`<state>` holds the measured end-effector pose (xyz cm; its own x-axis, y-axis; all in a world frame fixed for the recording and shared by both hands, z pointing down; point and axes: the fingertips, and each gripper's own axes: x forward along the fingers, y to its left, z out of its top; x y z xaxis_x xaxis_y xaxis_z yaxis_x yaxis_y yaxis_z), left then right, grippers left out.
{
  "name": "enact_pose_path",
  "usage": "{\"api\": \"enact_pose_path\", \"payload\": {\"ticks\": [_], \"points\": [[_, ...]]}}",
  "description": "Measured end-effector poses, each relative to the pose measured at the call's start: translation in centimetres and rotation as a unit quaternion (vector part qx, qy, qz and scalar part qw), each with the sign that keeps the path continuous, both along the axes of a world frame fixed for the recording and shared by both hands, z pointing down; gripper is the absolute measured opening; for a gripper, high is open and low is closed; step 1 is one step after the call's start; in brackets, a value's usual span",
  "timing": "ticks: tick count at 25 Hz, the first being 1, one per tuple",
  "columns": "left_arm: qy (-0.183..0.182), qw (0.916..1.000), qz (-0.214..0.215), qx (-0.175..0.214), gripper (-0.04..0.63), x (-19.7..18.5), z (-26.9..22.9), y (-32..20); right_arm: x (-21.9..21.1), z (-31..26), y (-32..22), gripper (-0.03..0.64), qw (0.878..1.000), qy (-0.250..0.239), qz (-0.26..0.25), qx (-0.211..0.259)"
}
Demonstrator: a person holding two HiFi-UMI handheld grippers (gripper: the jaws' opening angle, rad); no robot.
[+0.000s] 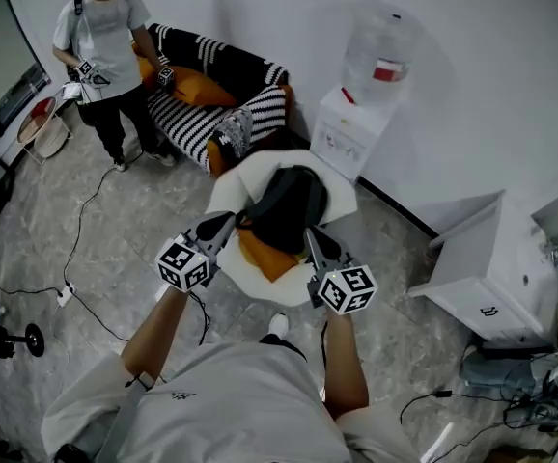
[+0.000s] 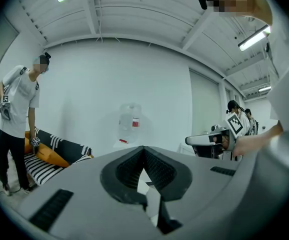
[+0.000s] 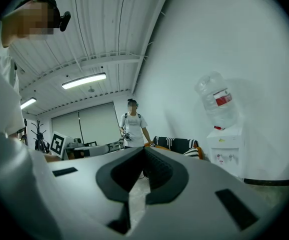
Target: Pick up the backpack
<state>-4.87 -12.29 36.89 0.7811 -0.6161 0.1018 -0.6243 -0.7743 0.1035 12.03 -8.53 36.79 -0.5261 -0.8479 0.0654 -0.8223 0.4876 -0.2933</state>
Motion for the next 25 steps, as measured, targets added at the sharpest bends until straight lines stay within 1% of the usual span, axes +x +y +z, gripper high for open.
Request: {"api": "enact_pose_path", "payload": {"ticks": [5,11,19,22,25], "points": [[0.001,0.9999,-0.011,-0.006,0.002,2.8,1.0,-3.2,2.1,1.4,-3.5,0.006,1.000,0.005,-0.022,-0.008],[-0.006,0.9997,-0.015,-0.018,0.002,5.5,2.3,-6.4,4.5,2.9,-7.7,0.006,0.999,0.000,-0.034,-0.022],[-0.017,0.9989,-0.019,-0.038,0.002,5.5,4.0,-8.8,5.6,5.5,-10.5,0.006,0.998,-0.003,-0.030,-0.047],[-0.024,0.9986,-0.013,-0.044,0.002,4.9,4.9,-9.9,5.1,6.5,-11.3,0.006,0.998,0.002,-0.025,-0.056],[-0.029,0.9982,-0.002,-0.053,0.002,4.3,6.4,-11.5,4.8,7.8,-12.1,0.006,0.998,0.006,-0.009,-0.064]]}}
